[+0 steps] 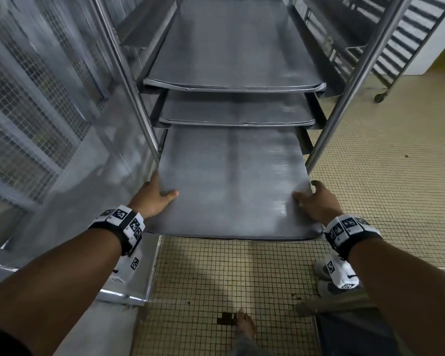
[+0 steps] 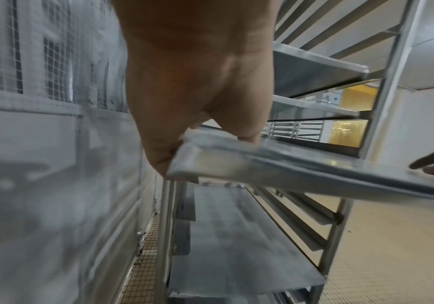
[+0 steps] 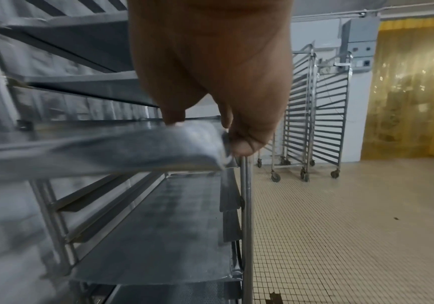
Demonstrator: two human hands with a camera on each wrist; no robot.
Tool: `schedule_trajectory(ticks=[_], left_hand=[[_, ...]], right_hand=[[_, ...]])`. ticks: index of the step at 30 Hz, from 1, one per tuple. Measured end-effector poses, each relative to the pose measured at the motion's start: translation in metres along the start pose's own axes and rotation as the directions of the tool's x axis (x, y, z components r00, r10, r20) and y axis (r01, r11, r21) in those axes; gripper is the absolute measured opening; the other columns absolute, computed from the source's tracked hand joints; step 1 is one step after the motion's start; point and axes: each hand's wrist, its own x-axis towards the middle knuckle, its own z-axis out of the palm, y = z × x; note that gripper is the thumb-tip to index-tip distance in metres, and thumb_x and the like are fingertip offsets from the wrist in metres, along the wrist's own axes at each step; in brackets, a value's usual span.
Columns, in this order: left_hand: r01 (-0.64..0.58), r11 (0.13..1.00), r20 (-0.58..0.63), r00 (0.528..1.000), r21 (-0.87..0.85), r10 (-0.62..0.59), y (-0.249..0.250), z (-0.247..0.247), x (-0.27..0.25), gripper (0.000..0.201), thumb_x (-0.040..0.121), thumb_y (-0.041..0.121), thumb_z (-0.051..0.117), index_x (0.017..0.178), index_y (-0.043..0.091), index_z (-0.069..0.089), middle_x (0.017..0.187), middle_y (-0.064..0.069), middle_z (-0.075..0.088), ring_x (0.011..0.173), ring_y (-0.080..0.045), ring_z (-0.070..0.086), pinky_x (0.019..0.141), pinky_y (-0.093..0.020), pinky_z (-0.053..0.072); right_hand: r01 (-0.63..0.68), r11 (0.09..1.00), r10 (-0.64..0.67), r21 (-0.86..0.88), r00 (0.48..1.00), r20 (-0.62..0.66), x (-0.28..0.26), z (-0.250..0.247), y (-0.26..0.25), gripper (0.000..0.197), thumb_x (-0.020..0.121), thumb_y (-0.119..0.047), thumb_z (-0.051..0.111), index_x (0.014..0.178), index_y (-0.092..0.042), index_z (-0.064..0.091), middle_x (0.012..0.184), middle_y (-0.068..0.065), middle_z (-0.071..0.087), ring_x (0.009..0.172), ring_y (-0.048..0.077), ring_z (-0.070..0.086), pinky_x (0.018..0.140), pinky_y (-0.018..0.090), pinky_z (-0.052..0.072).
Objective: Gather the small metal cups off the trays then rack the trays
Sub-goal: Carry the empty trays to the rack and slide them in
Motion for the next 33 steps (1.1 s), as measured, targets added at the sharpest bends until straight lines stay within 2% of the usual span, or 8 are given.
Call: schedule_trajectory(ticks=[3, 6, 9, 15, 18, 20, 27, 33], left_hand=[[0.002, 0.983, 0.063, 0.998, 0.184, -0.014, 0.001, 0.01, -0.023, 0.093, 0.089, 0.063, 0.056, 0.158, 0.026, 0.006, 0.163, -0.021, 0.01, 0.149, -0.042, 0.017, 0.118, -0.053, 0.027], [-0.057, 0.936, 0.09, 0.996, 0.346, 0.028, 0.006, 0.023, -0.054, 0.082, 0.088, 0.072, 0.045, 0.154, 0.032, 0.018, 0.165, -0.011, -0.003, 0.15, -0.041, 0.002, 0.114, -0.065, 0.021], [-0.179, 0.882, 0.131, 0.982, 0.435, 0.135, 0.013, 0.038, -0.08, 0.075, 0.09, 0.074, 0.034, 0.153, 0.034, 0.022, 0.166, -0.004, -0.001, 0.152, -0.032, -0.003, 0.114, -0.07, 0.01], [-0.29, 0.816, 0.192, 0.956, 0.501, 0.222, 0.029, 0.058, -0.121, 0.074, 0.094, 0.073, 0.027, 0.156, 0.033, 0.02, 0.167, -0.003, 0.002, 0.153, -0.026, -0.004, 0.117, -0.066, -0.001], [-0.316, 0.79, 0.189, 0.949, 0.525, 0.253, 0.028, 0.061, -0.124, 0.069, 0.096, 0.069, 0.028, 0.155, 0.033, 0.02, 0.167, -0.004, 0.004, 0.153, -0.027, -0.002, 0.117, -0.067, 0.002], [-0.33, 0.772, 0.167, 0.944, 0.544, 0.285, 0.025, 0.062, -0.121, 0.064, 0.098, 0.065, 0.027, 0.154, 0.034, 0.021, 0.166, -0.004, 0.008, 0.152, -0.027, 0.003, 0.115, -0.069, 0.007], [-0.371, 0.741, 0.146, 0.924, 0.559, 0.352, 0.013, 0.07, -0.101, 0.062, 0.098, 0.065, 0.022, 0.152, 0.034, 0.024, 0.165, -0.002, 0.012, 0.151, -0.027, 0.007, 0.112, -0.066, 0.02], [-0.367, 0.733, 0.131, 0.924, 0.573, 0.36, 0.025, 0.065, -0.068, 0.061, 0.099, 0.064, 0.023, 0.153, 0.034, 0.024, 0.166, -0.001, 0.012, 0.152, -0.027, 0.009, 0.113, -0.064, 0.021]], right_hand=[[0.074, 0.984, -0.074, -0.161, 0.997, 0.011, -0.029, 0.006, -0.003, 0.068, 0.087, -0.053, 0.062, 0.14, -0.014, 0.045, 0.136, 0.019, 0.052, 0.119, 0.039, 0.054, 0.097, 0.045, 0.045], [0.176, 0.93, -0.174, -0.322, 0.984, 0.038, -0.067, 0.021, -0.005, 0.061, 0.089, -0.059, 0.05, 0.136, -0.02, 0.045, 0.148, 0.017, 0.036, 0.132, 0.038, 0.04, 0.106, 0.053, 0.039], [0.311, 0.841, -0.309, -0.443, 0.948, 0.079, -0.101, 0.041, -0.008, 0.068, 0.085, -0.073, 0.031, 0.129, -0.023, 0.041, 0.141, 0.011, 0.041, 0.13, 0.032, 0.039, 0.106, 0.059, 0.037], [0.41, 0.796, -0.396, -0.446, 0.909, 0.13, -0.138, 0.071, -0.019, 0.075, 0.09, -0.073, 0.026, 0.143, -0.022, 0.038, 0.155, 0.006, 0.032, 0.145, 0.027, 0.026, 0.116, 0.057, 0.024], [0.412, 0.796, -0.391, -0.444, 0.909, 0.144, -0.143, 0.076, -0.021, 0.064, 0.098, -0.059, 0.033, 0.149, -0.02, 0.031, 0.161, 0.007, 0.023, 0.15, 0.029, 0.017, 0.12, 0.054, 0.014], [0.423, 0.792, -0.412, -0.441, 0.903, 0.126, -0.142, 0.077, -0.022, 0.058, 0.099, -0.055, 0.034, 0.146, -0.02, 0.035, 0.159, 0.007, 0.028, 0.148, 0.029, 0.022, 0.12, 0.054, 0.019], [0.44, 0.765, -0.411, -0.471, 0.896, 0.169, -0.128, 0.08, -0.016, 0.066, 0.1, -0.06, 0.023, 0.155, -0.024, 0.016, 0.166, 0.005, 0.009, 0.153, 0.027, 0.004, 0.123, 0.052, 0.011], [0.442, 0.766, -0.423, -0.467, 0.893, 0.152, -0.095, 0.077, -0.03, 0.067, 0.1, -0.061, 0.021, 0.157, -0.024, 0.014, 0.166, 0.005, 0.008, 0.153, 0.026, 0.002, 0.123, 0.05, 0.009]])
